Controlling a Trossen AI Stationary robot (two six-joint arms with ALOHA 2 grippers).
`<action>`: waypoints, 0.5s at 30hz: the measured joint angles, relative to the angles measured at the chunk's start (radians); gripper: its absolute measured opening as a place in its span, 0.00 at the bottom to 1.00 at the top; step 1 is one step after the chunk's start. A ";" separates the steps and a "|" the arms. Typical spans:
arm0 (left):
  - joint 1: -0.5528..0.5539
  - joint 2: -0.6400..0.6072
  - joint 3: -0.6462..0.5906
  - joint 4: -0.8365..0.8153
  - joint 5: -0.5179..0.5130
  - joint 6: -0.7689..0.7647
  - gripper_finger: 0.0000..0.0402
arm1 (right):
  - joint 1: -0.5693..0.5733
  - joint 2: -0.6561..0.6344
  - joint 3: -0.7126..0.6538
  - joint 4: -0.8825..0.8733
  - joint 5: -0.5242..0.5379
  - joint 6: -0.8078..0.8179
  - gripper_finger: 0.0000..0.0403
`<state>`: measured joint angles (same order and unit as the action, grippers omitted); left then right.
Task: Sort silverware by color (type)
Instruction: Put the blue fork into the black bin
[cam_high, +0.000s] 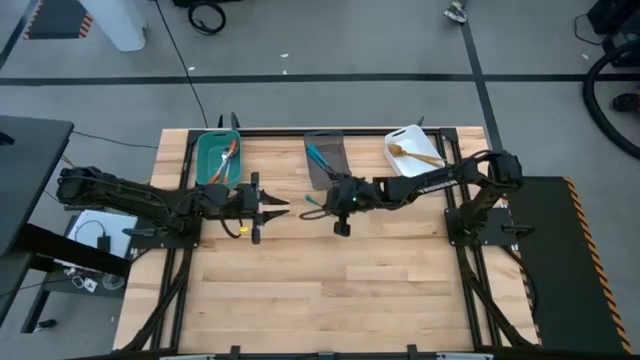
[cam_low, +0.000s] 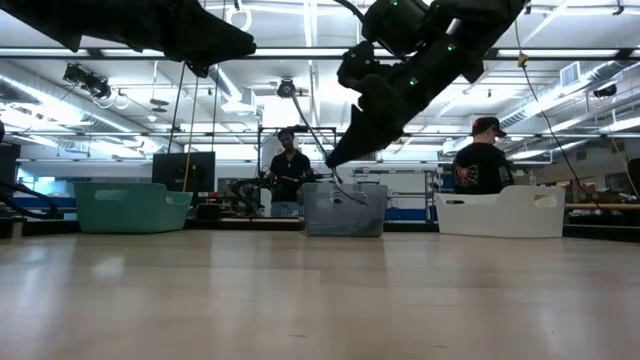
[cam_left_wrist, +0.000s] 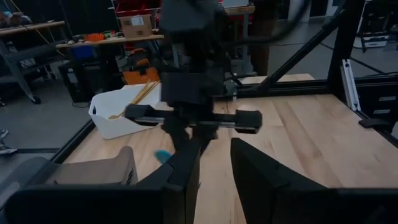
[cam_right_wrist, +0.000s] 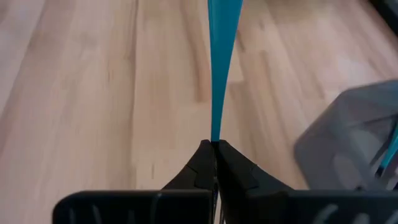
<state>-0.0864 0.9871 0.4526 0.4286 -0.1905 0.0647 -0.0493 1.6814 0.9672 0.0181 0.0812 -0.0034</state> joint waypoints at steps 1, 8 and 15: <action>0.000 0.000 0.000 0.000 0.000 0.000 0.25 | -0.009 0.000 0.000 0.016 -0.006 0.000 0.03; 0.000 0.000 0.000 0.000 0.000 0.000 0.25 | -0.072 0.000 0.000 0.122 -0.049 -0.023 0.03; 0.000 0.000 0.000 0.000 0.000 -0.001 0.25 | -0.138 0.000 0.006 0.194 -0.078 -0.027 0.03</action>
<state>-0.0868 0.9873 0.4526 0.4290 -0.1905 0.0639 -0.1875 1.6814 0.9733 0.2120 0.0034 -0.0301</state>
